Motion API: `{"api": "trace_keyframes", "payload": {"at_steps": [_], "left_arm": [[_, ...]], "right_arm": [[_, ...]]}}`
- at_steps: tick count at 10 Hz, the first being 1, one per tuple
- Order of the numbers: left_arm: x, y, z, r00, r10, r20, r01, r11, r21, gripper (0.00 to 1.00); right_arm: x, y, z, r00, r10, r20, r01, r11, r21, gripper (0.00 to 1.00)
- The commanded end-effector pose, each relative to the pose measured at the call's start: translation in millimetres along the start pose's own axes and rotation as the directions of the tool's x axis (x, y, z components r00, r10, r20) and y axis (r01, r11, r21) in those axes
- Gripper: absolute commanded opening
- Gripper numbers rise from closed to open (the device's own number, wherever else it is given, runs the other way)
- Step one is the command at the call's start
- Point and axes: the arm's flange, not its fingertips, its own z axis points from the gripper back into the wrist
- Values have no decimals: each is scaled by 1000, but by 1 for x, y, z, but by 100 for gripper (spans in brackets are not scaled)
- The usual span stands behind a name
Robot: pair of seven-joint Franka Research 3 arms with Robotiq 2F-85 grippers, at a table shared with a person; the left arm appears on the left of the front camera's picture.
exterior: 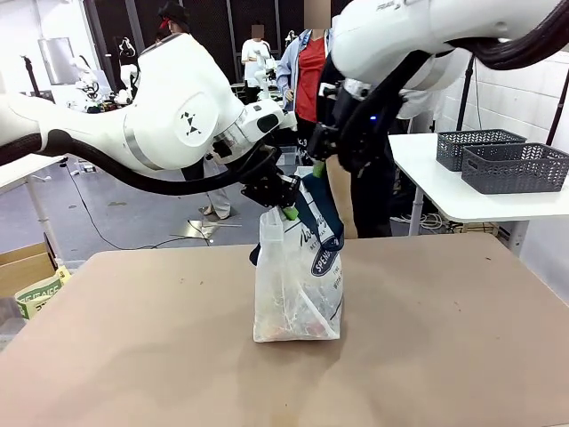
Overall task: Transfer purchased items from the store into the shopping bag.
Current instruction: Move the Reusable shopping bag to the right side of the table.
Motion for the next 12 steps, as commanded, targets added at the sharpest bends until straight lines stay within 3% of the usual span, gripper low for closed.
{"api": "trace_keyframes", "payload": {"at_steps": [1,3,5,7,11,12], "left_arm": [[-1,0,1,1000,0,0,0,1000,2,0],[-1,0,1,1000,0,0,0,1000,2,0],[-1,0,1,1000,0,0,0,1000,2,0],[-1,0,1,1000,0,0,0,1000,2,0],[-1,0,1,1000,0,0,0,1000,2,0],[-1,0,1,1000,0,0,0,1000,2,0]], "right_arm": [[-29,-27,13,982,173,-70,-167,982,89,100],[-51,-49,23,918,394,-38,-389,917,91,100],[-70,-76,29,851,524,29,-525,849,57,100],[-89,-107,24,821,551,151,-564,824,58,100],[-108,-132,30,775,572,269,-605,794,54,100],[-103,-131,28,785,549,288,-588,806,67,100]]}}
